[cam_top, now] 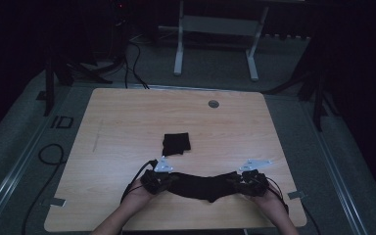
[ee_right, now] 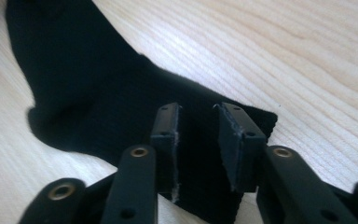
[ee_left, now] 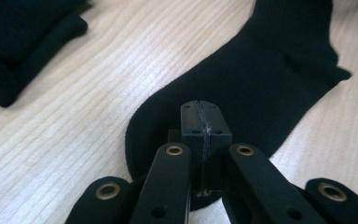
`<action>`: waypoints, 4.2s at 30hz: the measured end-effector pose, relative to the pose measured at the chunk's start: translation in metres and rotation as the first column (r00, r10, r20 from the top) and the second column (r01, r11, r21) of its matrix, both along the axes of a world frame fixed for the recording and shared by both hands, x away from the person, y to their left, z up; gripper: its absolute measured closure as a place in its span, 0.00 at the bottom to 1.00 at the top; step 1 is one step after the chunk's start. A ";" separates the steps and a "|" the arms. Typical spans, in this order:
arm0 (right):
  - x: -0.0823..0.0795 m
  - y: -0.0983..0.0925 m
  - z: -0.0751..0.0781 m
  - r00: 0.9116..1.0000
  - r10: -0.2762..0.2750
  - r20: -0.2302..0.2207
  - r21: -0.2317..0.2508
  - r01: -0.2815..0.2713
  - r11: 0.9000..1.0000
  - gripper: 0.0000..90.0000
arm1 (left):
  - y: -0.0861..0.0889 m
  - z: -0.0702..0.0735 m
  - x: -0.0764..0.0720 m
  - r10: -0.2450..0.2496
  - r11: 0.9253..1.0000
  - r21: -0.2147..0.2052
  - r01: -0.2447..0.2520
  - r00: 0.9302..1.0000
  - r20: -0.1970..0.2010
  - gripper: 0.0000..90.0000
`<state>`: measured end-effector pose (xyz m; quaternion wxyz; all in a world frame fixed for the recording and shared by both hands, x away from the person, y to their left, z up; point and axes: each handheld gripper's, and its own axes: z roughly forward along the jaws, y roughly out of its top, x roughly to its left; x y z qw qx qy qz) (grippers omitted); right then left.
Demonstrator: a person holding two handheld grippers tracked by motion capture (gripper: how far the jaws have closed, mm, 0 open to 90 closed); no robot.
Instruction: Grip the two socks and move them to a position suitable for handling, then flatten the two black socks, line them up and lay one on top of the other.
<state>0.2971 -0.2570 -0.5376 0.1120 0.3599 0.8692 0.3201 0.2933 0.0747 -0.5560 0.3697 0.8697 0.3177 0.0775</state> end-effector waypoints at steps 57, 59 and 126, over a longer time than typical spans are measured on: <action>0.099 0.144 0.047 0.983 0.163 0.080 0.070 -0.169 0.983 0.45 | 0.094 -0.003 -0.052 0.156 0.972 -0.179 -0.155 0.988 -0.006 0.40; 0.113 0.156 0.043 0.985 0.163 0.059 0.066 -0.166 0.984 0.42 | 0.093 -0.002 -0.052 0.156 0.972 -0.179 -0.154 0.988 -0.004 0.37; 0.035 0.134 0.063 0.925 0.336 0.178 0.054 -0.350 0.935 0.86 | 0.033 0.062 0.033 -0.049 0.966 -0.255 0.052 0.999 0.021 0.72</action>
